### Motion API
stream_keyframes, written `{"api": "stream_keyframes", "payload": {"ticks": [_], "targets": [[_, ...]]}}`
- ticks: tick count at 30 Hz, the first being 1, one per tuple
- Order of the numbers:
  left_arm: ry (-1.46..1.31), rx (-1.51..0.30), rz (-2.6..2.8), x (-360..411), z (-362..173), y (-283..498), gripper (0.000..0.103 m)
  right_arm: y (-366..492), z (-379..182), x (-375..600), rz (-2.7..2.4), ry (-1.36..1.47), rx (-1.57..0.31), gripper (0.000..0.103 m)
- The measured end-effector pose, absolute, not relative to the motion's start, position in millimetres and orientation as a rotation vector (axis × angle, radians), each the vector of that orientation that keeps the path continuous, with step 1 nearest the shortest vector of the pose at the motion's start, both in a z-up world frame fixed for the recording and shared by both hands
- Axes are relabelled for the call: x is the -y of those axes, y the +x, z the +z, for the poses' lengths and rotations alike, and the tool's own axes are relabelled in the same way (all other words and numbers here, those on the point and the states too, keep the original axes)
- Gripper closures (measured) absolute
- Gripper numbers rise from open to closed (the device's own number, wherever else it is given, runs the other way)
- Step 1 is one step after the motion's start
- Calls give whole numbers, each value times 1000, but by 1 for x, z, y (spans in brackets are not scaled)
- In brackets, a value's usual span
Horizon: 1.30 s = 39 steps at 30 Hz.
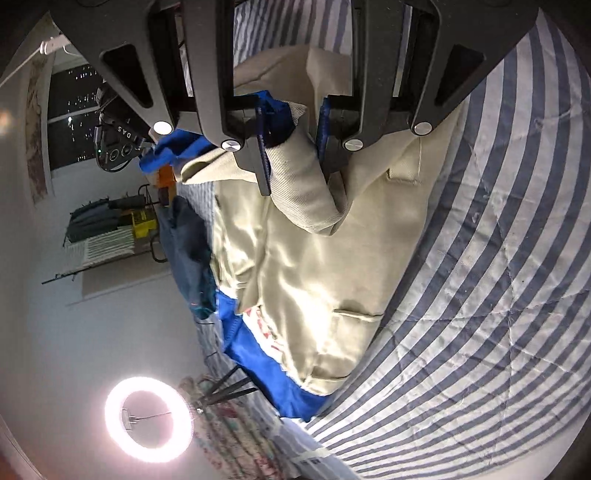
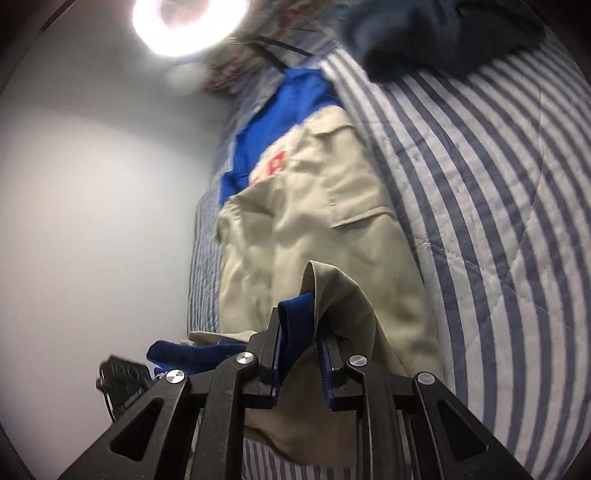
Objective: Fold large clothes
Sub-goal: 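Lay the hem over the jacket body near the collar with both tools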
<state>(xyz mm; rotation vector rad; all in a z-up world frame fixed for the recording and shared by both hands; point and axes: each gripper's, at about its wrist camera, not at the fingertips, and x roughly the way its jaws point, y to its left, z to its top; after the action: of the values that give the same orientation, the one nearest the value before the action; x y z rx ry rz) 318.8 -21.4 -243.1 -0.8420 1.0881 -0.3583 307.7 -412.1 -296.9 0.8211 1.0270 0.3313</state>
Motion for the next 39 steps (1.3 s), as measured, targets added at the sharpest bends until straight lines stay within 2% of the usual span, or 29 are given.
{"api": "stream_keyframes", "payload": {"ticks": [4, 6, 7, 8, 10, 13, 16, 18, 19, 20, 23, 30, 39], "targets": [[-826, -1110, -341, 23, -258, 328, 83, 317, -307, 410, 330, 811, -1044, 79], [-828, -1121, -339, 24, -261, 330, 82, 319, -306, 412, 341, 829, -1043, 71], [-836, -1125, -341, 24, -262, 332, 82, 319, -304, 414, 352, 843, -1038, 59], [-839, -1137, -350, 24, -262, 335, 80, 318, -301, 418, 361, 865, -1026, 41], [-853, -1151, -385, 22, -258, 338, 75, 314, -293, 425, 380, 902, -992, 22], [-888, -1162, -444, 13, -248, 341, 69, 304, -276, 435, 469, 924, -919, 22], [-896, -1149, -500, 4, -236, 340, 62, 288, -260, 440, 480, 803, -878, 26], [-879, -1107, -497, -3, -226, 336, 45, 279, -263, 438, 471, 706, -903, 31], [-871, -1086, -489, -8, -222, 335, 43, 277, -266, 436, 466, 668, -922, 36], [-867, -1072, -483, -14, -219, 334, 42, 274, -273, 433, 455, 616, -948, 41], [-781, -1027, -474, -24, -209, 328, 42, 268, -292, 427, 461, 533, -1001, 45], [-510, -1075, -491, -1, -229, 318, 42, 269, -315, 406, 496, 428, -1034, 45], [-479, -1072, -449, 38, -249, 347, 42, 297, -301, 390, 442, 280, -980, 44]]}}
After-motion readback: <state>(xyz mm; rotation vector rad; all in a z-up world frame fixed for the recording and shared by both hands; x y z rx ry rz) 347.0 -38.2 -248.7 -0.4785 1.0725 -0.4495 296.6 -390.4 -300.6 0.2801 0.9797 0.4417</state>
